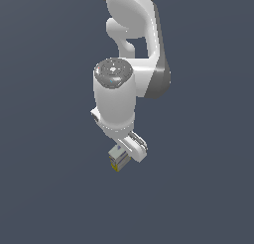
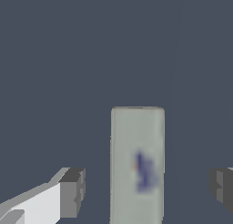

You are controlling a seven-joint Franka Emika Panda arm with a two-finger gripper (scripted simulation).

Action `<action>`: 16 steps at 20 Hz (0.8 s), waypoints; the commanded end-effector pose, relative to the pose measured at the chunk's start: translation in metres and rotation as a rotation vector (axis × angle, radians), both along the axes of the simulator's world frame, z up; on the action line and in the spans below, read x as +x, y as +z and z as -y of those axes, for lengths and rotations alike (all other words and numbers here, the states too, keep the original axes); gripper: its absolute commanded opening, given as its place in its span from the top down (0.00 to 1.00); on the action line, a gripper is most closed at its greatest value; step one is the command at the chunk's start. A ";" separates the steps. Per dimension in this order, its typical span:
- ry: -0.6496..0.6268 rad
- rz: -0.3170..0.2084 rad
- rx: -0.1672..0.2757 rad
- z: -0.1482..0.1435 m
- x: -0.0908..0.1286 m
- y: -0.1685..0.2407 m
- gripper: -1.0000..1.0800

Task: Pick up the object and move it to a goal position.

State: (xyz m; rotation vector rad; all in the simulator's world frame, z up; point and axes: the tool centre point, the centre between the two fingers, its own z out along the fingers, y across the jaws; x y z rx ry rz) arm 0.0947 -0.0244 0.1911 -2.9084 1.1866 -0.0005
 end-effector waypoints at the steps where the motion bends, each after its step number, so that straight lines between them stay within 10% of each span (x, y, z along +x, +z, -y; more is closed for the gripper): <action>1: -0.001 -0.001 0.000 0.000 -0.001 -0.012 0.04; 13: -0.004 0.000 0.000 0.000 0.001 -0.039 0.04; 14: -0.004 0.000 0.000 0.000 0.001 -0.039 1.00; 16: -0.004 0.000 0.000 0.000 0.001 -0.039 1.00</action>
